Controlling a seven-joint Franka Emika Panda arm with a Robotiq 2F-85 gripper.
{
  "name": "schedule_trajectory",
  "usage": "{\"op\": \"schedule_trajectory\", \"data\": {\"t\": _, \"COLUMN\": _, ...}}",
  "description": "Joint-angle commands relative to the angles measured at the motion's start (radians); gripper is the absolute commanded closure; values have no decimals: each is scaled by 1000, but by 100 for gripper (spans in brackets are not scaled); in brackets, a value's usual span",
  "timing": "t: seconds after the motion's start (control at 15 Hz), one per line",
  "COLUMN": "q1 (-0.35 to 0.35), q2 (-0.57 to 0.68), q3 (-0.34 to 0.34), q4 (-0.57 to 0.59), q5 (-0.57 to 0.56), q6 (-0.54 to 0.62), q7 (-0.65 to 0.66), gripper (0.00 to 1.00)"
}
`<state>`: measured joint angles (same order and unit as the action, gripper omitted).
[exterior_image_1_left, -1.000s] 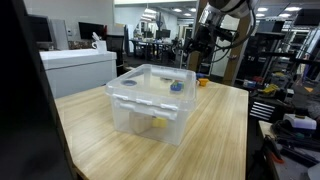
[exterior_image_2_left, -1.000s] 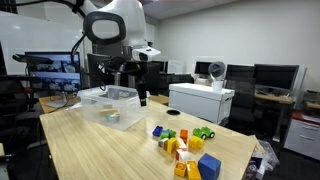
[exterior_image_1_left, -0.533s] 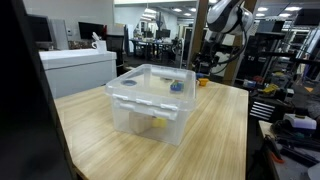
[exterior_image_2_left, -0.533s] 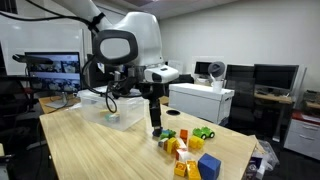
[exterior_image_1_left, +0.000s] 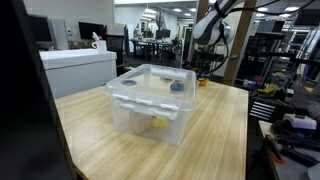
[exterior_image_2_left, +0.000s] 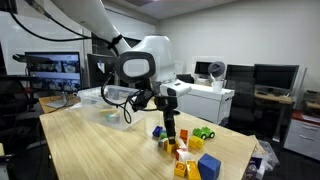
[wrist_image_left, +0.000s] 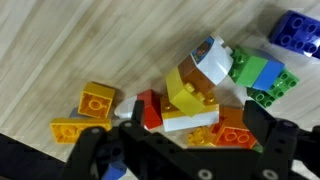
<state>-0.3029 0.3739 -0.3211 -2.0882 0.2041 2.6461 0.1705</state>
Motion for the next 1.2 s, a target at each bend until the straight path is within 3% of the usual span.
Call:
{"op": "schedule_trajectory", "data": {"t": 0.0, "q1": 17, "q2": 75, "q3": 1, "q4": 42, "q5": -30, "q6": 11, "q7": 59, "gripper": 0}}
{"op": "schedule_trajectory", "data": {"t": 0.13, "q1": 28, "q2": 118, "q3": -8, "q4": 56, "q5": -45, "q6": 8, "q7": 86, "gripper": 2}}
{"op": "schedule_trajectory", "data": {"t": 0.2, "q1": 29, "q2": 129, "q3": -10, "q4": 57, "q5": -51, "q6": 9, "q7": 92, "gripper": 26}}
{"op": "schedule_trajectory", "data": {"t": 0.33, "q1": 27, "q2": 141, "q3": -10, "q4": 62, "q5": -58, "q6": 0, "q7": 89, "gripper": 32}}
{"op": "schedule_trajectory", "data": {"t": 0.8, "q1": 28, "q2": 82, "q3": 0, "q4": 59, "q5": -63, "q6": -4, "q7": 66, "gripper": 84}}
{"op": "schedule_trajectory", "data": {"t": 1.13, "q1": 69, "q2": -63, "q3": 9, "q4": 44, "q5": -84, "q6": -37, "q7": 62, "gripper": 90}}
